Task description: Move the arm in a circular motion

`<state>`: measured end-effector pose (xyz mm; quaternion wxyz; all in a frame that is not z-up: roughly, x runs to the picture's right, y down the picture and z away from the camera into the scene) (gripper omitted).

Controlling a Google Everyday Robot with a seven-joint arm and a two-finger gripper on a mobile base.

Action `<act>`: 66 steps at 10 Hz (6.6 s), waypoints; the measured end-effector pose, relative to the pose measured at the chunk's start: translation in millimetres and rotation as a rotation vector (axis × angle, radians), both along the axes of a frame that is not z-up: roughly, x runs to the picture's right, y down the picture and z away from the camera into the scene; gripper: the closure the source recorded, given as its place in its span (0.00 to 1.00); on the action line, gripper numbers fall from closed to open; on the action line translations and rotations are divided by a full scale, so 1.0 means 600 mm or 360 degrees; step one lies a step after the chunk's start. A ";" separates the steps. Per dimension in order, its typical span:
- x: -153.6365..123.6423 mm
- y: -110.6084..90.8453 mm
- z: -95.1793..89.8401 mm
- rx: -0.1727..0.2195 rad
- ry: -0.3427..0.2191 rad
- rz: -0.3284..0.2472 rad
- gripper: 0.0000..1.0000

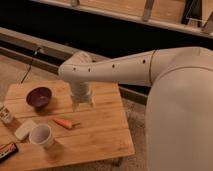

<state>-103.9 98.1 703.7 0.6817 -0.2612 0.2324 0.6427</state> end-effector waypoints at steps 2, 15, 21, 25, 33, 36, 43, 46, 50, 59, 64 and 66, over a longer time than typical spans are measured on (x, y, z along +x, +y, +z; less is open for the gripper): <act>0.000 0.000 0.000 0.0000 0.0000 0.0000 0.35; 0.000 0.000 0.000 0.0000 0.0000 0.0000 0.35; 0.000 0.000 0.000 0.0000 0.0000 0.0000 0.35; 0.000 -0.004 0.000 0.0025 -0.0010 -0.0010 0.35; -0.006 -0.007 -0.012 0.0107 0.0013 -0.0135 0.35; 0.048 -0.003 -0.022 0.0092 0.0131 -0.0033 0.35; 0.219 -0.055 0.002 0.0237 0.0335 0.0316 0.35; 0.235 -0.151 0.060 0.0345 0.0316 0.0267 0.35; 0.189 -0.280 0.129 0.0393 0.0278 0.0174 0.35; -0.125 -0.397 0.239 0.0327 -0.0032 -0.0407 0.35; -0.354 -0.303 0.232 0.0159 -0.0410 -0.0800 0.35; -0.425 -0.256 0.190 0.0087 -0.0621 -0.1004 0.35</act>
